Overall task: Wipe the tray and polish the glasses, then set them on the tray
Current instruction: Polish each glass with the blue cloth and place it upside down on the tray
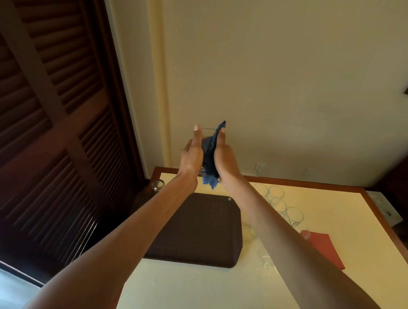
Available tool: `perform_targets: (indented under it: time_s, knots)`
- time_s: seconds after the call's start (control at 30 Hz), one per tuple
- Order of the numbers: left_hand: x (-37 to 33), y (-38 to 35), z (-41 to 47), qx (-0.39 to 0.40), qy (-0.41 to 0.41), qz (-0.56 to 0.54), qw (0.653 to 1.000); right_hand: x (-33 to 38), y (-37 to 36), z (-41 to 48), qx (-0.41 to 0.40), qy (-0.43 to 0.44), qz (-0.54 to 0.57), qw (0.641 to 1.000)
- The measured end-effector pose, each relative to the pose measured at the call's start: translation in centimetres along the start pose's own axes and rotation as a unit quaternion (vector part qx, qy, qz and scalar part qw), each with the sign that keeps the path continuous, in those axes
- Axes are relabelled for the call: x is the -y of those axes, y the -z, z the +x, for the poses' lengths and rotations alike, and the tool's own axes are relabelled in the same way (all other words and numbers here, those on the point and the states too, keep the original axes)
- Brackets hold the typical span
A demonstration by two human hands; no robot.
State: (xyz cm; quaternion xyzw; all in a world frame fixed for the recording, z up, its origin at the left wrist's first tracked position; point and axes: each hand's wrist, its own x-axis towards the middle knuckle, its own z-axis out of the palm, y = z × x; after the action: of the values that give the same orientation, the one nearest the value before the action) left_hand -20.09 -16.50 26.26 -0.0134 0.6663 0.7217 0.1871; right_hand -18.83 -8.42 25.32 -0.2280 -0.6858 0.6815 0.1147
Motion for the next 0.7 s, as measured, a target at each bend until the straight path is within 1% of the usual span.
perform_targets:
  time_s: [0.07,0.1,0.17,0.27,0.33,0.4,0.47,0.53,0.57,0.6,0.7]
  knots:
    - [0.1,0.3,0.7,-0.039,0.008,0.005,0.999,0.0,-0.1,-0.4,0.023,-0.030,0.015,0.999]
    - [0.0,0.5,0.9,-0.057,0.013,0.001,0.998,-0.2,-0.2,-0.5,0.035,-0.034,0.001,0.999]
    - [-0.4,0.8,0.7,-0.055,0.011,-0.008,0.998,-0.8,-0.5,-1.0,0.049,-0.022,-0.044,0.998]
    - [-0.3,1.2,1.0,-0.045,0.010,-0.032,0.998,-2.2,-1.3,-1.7,0.042,0.046,-0.082,0.995]
    - [-0.1,1.5,1.3,-0.039,0.008,-0.049,0.998,-2.5,-1.8,-2.0,0.023,0.123,-0.072,0.990]
    - [0.1,1.5,1.2,-0.020,0.022,-0.067,0.997,-2.3,-2.1,-1.7,-0.007,0.195,-0.085,0.977]
    - [0.2,1.5,1.1,-0.015,0.020,-0.070,0.997,-1.5,-1.8,-1.1,-0.029,0.217,-0.083,0.972]
    - [0.5,1.3,1.3,0.003,0.018,-0.067,0.998,-0.5,-1.2,-0.4,-0.041,0.180,-0.072,0.980]
    - [0.4,1.2,1.2,-0.004,0.016,-0.067,0.998,-0.1,-0.8,0.0,-0.040,0.153,-0.066,0.985]
    - [0.2,1.1,1.0,-0.011,0.015,-0.065,0.998,0.1,-0.5,0.5,-0.035,0.122,-0.052,0.990]
    - [-0.8,0.7,0.9,0.008,0.005,-0.035,0.999,0.3,-0.6,1.3,-0.002,0.033,0.018,0.999]
